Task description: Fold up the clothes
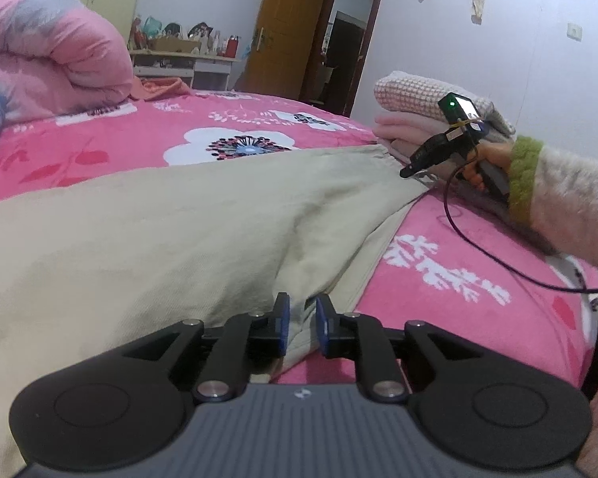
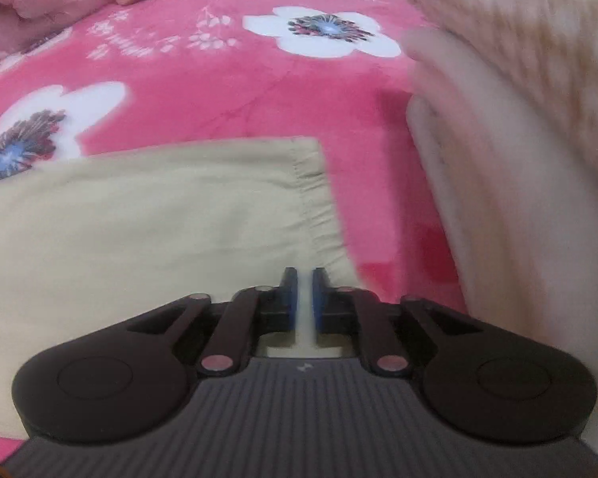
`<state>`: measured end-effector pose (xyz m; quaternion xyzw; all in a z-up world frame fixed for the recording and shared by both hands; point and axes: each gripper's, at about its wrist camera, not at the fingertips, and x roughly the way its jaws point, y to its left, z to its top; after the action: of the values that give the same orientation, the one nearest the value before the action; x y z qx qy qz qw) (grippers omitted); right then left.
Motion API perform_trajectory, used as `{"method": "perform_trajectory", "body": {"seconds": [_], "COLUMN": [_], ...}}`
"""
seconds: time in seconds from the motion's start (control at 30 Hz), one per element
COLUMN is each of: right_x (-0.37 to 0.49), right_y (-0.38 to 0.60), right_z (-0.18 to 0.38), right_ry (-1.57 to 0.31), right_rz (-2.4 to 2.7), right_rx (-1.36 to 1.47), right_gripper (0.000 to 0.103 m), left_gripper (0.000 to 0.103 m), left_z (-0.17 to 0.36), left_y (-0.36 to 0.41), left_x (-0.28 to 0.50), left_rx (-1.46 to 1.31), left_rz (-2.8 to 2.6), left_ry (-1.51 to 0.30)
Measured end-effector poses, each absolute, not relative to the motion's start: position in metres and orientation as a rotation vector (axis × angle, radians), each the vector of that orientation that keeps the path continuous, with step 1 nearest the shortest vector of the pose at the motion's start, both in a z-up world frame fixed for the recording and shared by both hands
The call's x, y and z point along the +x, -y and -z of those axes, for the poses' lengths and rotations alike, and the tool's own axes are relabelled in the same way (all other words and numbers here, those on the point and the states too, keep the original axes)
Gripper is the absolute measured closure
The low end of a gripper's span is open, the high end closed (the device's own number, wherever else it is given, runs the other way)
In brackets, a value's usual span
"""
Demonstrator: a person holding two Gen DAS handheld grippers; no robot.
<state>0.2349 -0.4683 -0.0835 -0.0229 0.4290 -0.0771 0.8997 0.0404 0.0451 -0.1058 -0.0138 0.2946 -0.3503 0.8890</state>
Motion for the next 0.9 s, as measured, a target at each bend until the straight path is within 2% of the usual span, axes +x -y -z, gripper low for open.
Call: {"method": "perform_trajectory", "body": {"seconds": [0.07,0.2,0.37,0.47,0.63,0.77,0.9], "right_x": [0.229,0.202,0.184,0.175,0.142,0.134,0.135], "right_y": [0.458,0.425,0.412,0.399,0.296,0.223,0.227], "right_z": [0.071,0.05,0.082,0.063,0.031,0.067,0.067], "right_ry": [-0.839,-0.774,-0.851,-0.821,-0.752,-0.86,-0.963], "right_rz": [0.21,0.093,0.079,0.129,-0.267,-0.433,-0.354], "right_rx": [-0.081,-0.099,-0.169,-0.153,-0.162,-0.319,-0.397], "right_gripper": [0.098,0.097,0.097,0.092,0.093,0.094,0.094], "left_gripper": [0.082,0.056,0.054,0.054,0.055,0.055,0.055], "left_z": [0.105,0.101,0.087,0.077,0.063,0.054,0.052], "left_y": [-0.047,-0.043,-0.042,-0.058,-0.097,-0.124,-0.145], "left_x": [0.044,0.041,0.018,0.003,-0.004,-0.002,0.006], "left_rx": [-0.061,-0.096,-0.103,-0.164,-0.231,-0.224,-0.19], "left_rz": [0.737,0.767,0.781,0.785,0.65,0.496,0.376], "left_ry": [-0.635,-0.652,-0.655,-0.643,-0.59,-0.561,-0.546]}}
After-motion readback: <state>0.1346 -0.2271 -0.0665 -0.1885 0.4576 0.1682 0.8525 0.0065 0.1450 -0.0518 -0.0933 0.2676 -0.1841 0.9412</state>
